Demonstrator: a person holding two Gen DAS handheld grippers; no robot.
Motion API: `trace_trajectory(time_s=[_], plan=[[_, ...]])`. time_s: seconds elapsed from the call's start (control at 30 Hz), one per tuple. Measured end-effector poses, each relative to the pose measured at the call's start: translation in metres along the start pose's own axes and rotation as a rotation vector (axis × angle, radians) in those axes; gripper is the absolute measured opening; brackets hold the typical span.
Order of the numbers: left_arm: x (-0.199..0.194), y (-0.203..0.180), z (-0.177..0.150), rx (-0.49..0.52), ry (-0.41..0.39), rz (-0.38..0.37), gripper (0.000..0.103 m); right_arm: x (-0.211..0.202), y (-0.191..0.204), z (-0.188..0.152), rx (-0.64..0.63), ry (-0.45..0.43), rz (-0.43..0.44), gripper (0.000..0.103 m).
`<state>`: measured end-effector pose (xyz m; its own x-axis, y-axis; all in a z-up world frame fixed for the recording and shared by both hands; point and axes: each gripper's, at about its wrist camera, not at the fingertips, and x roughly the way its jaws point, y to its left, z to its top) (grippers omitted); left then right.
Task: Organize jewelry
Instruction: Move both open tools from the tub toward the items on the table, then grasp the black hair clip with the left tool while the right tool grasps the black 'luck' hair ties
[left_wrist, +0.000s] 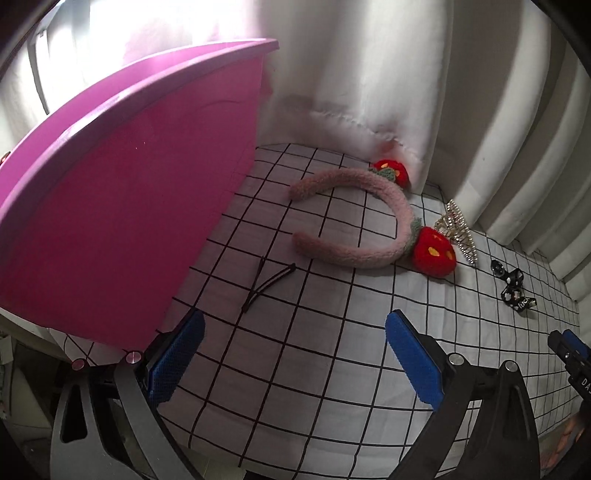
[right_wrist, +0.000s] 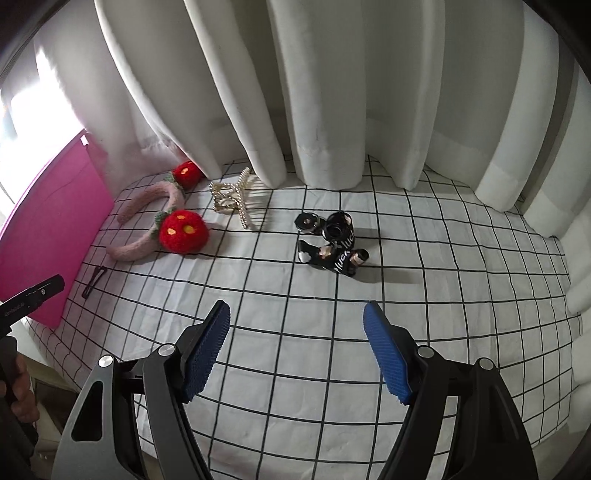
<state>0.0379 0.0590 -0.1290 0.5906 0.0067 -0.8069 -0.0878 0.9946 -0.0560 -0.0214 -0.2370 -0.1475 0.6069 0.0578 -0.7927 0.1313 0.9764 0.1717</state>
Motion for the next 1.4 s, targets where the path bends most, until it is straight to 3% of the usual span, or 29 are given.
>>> trace_trajectory(time_s=[0.57,1.4], plan=[[0.065,0.013,-0.003,-0.041,0.03,0.062,0.096,0.088,-0.038,0.033,0.08,0.022,0.003,0.072],[0.111,0.016,0.016,-0.028,0.026,0.098,0.097,0.136,-0.027,0.061,0.034,0.027,-0.057,0.072]])
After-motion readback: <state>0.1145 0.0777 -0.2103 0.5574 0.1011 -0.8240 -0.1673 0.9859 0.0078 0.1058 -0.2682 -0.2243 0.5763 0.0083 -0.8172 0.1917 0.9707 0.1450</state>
